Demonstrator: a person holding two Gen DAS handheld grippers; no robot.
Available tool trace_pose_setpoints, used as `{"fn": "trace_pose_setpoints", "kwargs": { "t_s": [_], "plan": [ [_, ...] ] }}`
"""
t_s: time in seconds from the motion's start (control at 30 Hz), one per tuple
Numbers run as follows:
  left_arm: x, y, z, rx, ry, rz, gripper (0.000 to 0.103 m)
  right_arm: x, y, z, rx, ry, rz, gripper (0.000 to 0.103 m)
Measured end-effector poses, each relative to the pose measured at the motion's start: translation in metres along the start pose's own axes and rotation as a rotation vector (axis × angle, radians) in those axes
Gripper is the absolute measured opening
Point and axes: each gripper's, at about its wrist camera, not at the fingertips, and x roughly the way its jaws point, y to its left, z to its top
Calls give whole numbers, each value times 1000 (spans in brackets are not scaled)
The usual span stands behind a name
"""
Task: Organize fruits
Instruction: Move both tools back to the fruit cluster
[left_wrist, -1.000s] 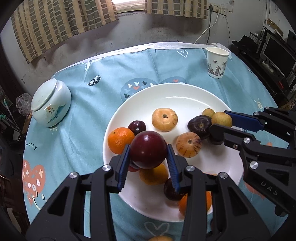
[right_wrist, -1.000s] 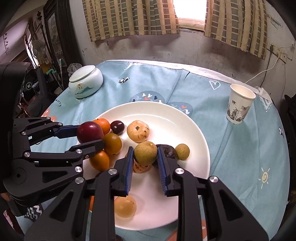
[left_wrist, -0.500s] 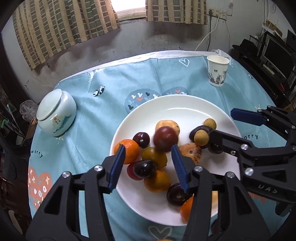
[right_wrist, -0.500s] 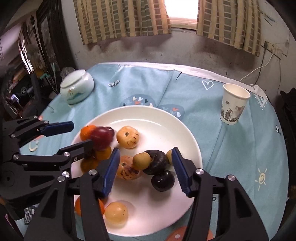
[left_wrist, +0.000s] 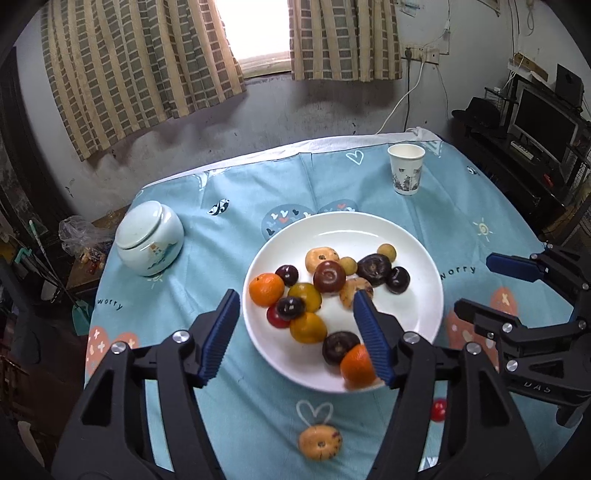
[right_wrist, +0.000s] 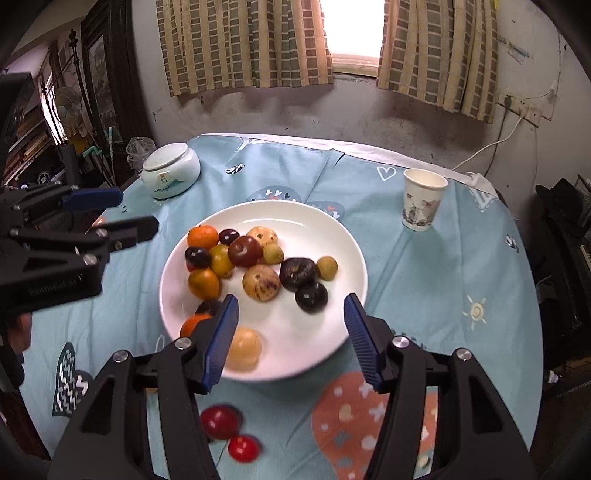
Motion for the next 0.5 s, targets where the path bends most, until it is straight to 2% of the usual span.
{"fn": "trace_pose_setpoints", "kwargs": {
  "t_s": [0.1, 0.23, 0.37, 0.5],
  "plan": [
    [-16, 0, -20, -16, 10, 5, 70, -15, 3, -24, -13, 16, -11, 60],
    [-19, -8, -61, -46, 92, -33, 71, -26, 0, -69, 26, 70, -17, 61],
    [-4, -45, -106, 13, 194, -97, 71, -24, -8, -119, 108, 157, -27, 61],
    [21, -84, -136, 98, 255, -128, 71, -29, -7, -147, 139, 194, -27, 61]
  ]
}}
